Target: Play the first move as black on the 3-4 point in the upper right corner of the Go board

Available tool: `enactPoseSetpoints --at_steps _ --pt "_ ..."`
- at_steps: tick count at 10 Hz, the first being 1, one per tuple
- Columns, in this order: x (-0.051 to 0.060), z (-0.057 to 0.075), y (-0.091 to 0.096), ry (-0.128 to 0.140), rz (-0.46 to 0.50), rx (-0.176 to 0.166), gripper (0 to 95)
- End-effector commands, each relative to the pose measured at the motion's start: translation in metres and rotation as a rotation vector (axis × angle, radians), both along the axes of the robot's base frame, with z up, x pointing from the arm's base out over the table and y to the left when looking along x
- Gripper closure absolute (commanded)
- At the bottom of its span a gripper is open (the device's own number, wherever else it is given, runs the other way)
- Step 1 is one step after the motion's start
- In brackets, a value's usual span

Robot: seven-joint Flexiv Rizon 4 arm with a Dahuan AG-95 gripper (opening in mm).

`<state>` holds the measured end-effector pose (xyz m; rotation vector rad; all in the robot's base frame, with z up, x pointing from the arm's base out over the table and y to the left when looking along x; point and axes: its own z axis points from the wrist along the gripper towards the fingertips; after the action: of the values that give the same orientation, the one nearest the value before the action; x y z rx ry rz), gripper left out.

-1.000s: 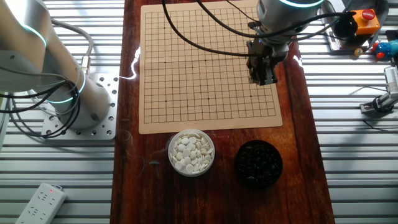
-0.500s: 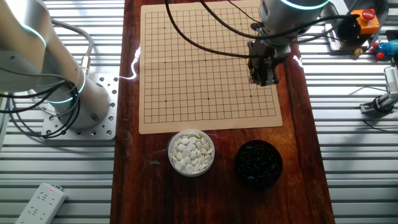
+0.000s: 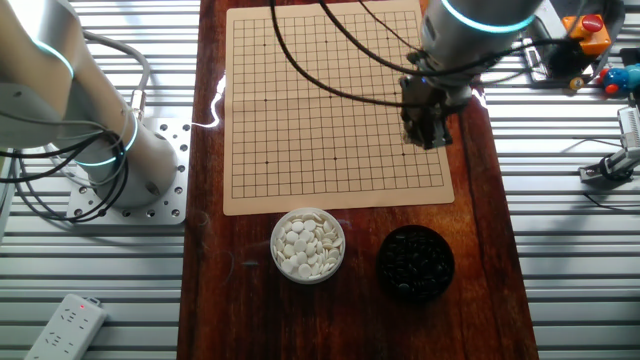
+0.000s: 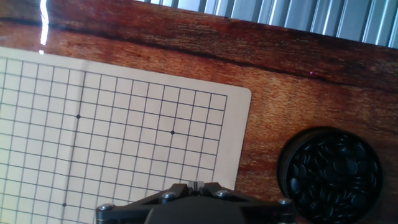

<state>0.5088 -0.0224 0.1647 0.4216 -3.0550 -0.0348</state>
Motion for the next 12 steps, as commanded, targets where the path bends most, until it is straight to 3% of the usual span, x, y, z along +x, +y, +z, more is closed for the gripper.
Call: enactPoseSetpoints --at_steps 1,12 --pt "0.007 0.002 -0.009 0.017 0.024 -0.005 95.0" --pt "0.064 -0.015 -0.083 0.048 0.107 -0.008 95.0"
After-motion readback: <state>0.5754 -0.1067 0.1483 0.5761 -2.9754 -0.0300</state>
